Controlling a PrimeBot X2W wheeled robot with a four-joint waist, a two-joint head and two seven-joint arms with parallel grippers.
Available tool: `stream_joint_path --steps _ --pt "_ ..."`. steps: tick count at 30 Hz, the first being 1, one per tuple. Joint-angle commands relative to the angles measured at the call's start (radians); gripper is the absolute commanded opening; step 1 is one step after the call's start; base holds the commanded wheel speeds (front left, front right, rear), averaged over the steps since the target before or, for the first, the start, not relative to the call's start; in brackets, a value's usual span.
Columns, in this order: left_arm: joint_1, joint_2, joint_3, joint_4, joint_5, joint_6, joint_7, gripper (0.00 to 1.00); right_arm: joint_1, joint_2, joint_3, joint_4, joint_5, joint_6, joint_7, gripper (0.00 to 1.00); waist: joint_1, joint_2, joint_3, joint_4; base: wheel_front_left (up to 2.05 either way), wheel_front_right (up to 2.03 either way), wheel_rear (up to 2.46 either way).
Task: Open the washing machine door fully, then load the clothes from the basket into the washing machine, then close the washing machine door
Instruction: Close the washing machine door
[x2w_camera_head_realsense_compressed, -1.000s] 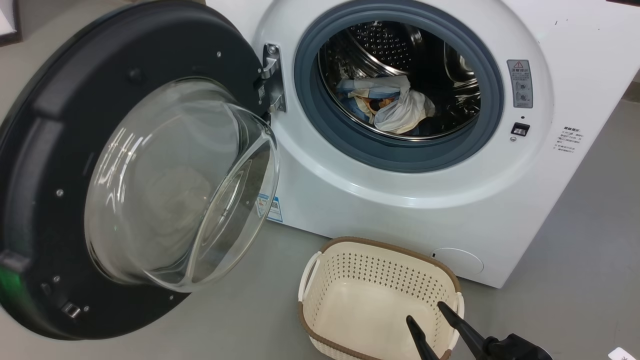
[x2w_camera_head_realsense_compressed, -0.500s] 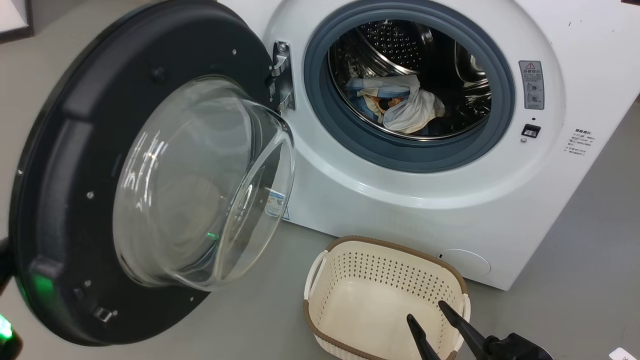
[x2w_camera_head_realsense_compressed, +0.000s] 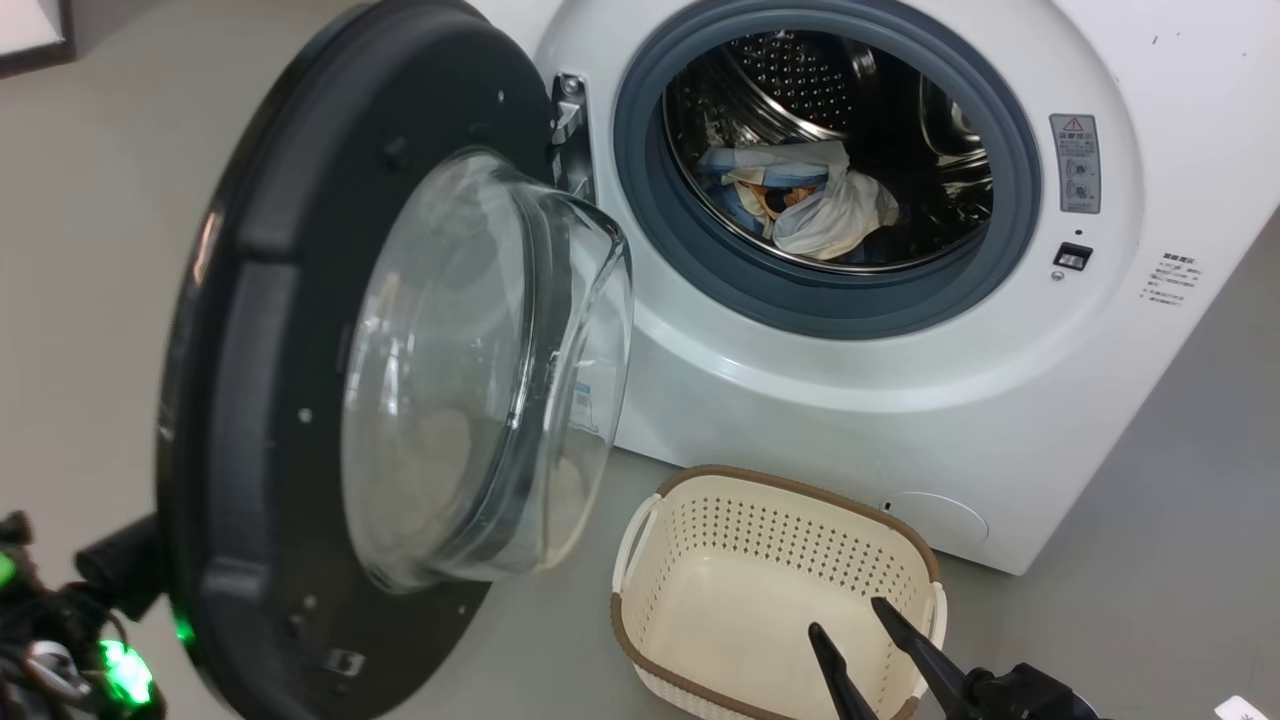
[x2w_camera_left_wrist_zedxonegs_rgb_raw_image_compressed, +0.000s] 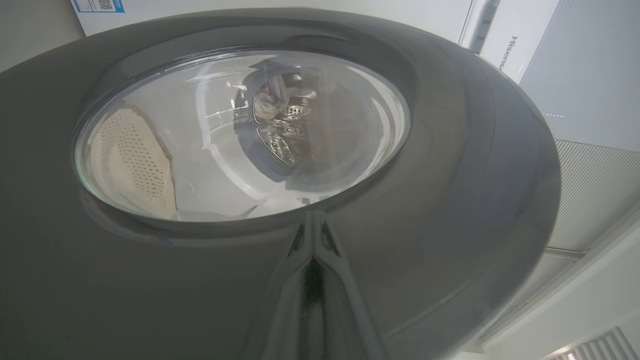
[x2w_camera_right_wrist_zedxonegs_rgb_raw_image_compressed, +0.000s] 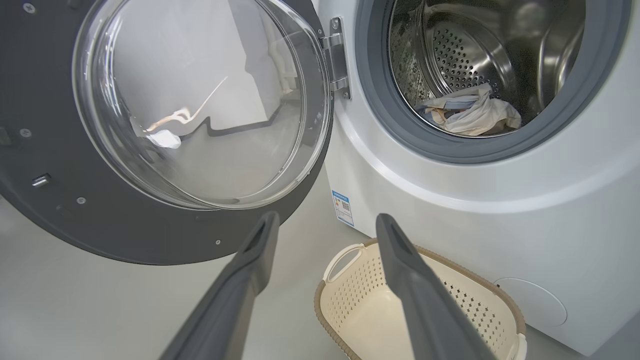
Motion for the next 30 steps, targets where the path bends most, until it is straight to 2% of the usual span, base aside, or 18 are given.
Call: stream_joint_path --steps 1,11,18,30 --pt "-0.008 0.020 0.014 -0.048 -0.017 0.005 0.021 0.00 -0.041 0.002 0.021 -0.024 -0.005 0.003 -0.005 1.00 0.0000 0.0000 0.003 -0.004 0.00 0.00 0.00" --pt "0.076 -0.056 -0.058 -0.302 -0.029 0.096 0.066 0.00 -0.052 0.014 0.012 -0.027 -0.007 0.003 -0.005 1.00 0.0000 0.0000 0.019 -0.059 0.00 0.00 0.00" --pt "0.099 -0.096 -0.115 -0.372 -0.010 0.090 0.052 0.00 -0.058 0.019 0.014 -0.023 -0.008 0.003 -0.005 1.00 0.0000 0.0000 0.028 -0.115 0.00 0.00 0.00" --pt "0.070 -0.134 -0.180 -0.351 -0.008 0.039 -0.015 0.00 -0.060 0.017 0.009 -0.028 -0.014 0.003 -0.005 1.00 0.0000 0.0000 0.037 -0.253 0.00 0.00 0.00"
